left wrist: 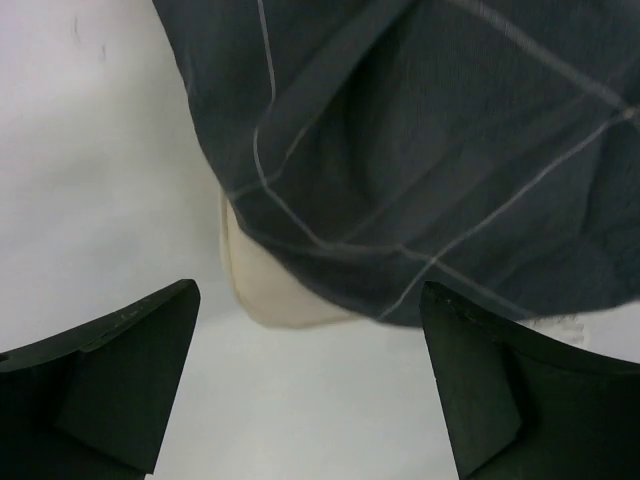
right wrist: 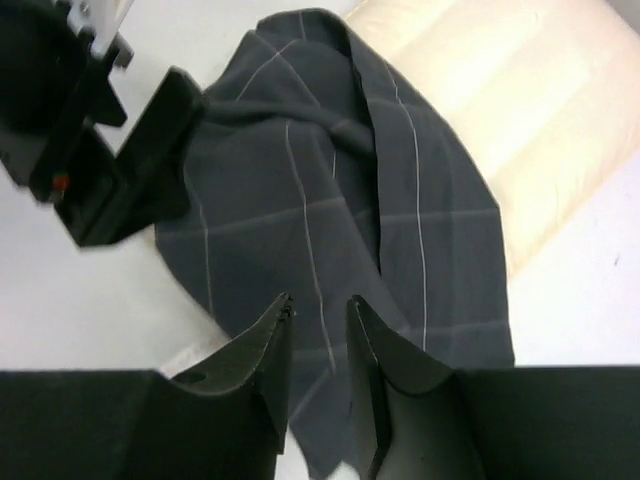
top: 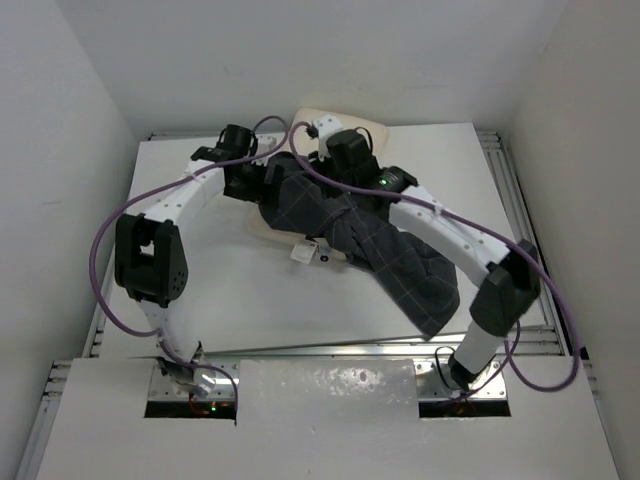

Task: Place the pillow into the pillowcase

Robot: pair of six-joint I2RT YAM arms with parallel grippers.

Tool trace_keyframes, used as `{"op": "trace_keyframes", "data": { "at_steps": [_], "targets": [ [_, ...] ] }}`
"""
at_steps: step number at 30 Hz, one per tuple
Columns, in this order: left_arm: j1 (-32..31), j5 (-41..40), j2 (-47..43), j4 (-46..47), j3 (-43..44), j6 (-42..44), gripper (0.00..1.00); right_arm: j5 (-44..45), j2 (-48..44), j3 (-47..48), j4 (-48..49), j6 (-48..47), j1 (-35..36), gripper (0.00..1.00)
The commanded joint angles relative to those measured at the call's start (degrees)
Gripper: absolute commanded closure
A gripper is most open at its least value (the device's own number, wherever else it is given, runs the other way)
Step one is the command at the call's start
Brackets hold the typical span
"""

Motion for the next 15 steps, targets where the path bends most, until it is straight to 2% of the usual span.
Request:
{"op": "trace_keyframes", "data": {
  "at_steps": [1,4,6,7,10,11,14,15],
  "targets": [
    [0.2,3.7,0.5,8.3,3.3,-4.2,0.10,0.5,7.5,10.1,1.7,0.2,-1.4,0.72],
    [0.1,4.9,3.8,8.5,4.7,-5.3,0.14,-0.9,15.7,18.5,0.9,2.5,-3.2,0.64],
    [0.1,4.8,6.3,8.3,5.0,-7.0,0.20,-2.4,21.0,21.7,1.0,3.8,-4.5,0.55],
    [0.1,4.8,7.1,8.1,5.0,-7.2,0.25,-3.0,22.6,24.0,1.2,3.8,-4.9,0.54],
    [0.1,4.2,9.2,8.0,5.0,-7.2,0.52,-3.5,28.2,27.0,2.7,2.2,-5.1,0.54],
    [0.1,4.1,9.8,7.7,5.4,-6.9,0.67,-3.1,30.4,27.7,3.3,2.2,-5.2,0.54],
    [0.2,1.6,9.8,5.3,6.4,-6.1,0.97,-2.4,32.8,28.7,5.9,3.8,-5.7,0.55],
    [0.2,0.6,9.4,4.6,6.4,-4.3,1.00,-2.4,33.7,28.6,6.7,4.4,-6.0,0.56]
  ]
}}
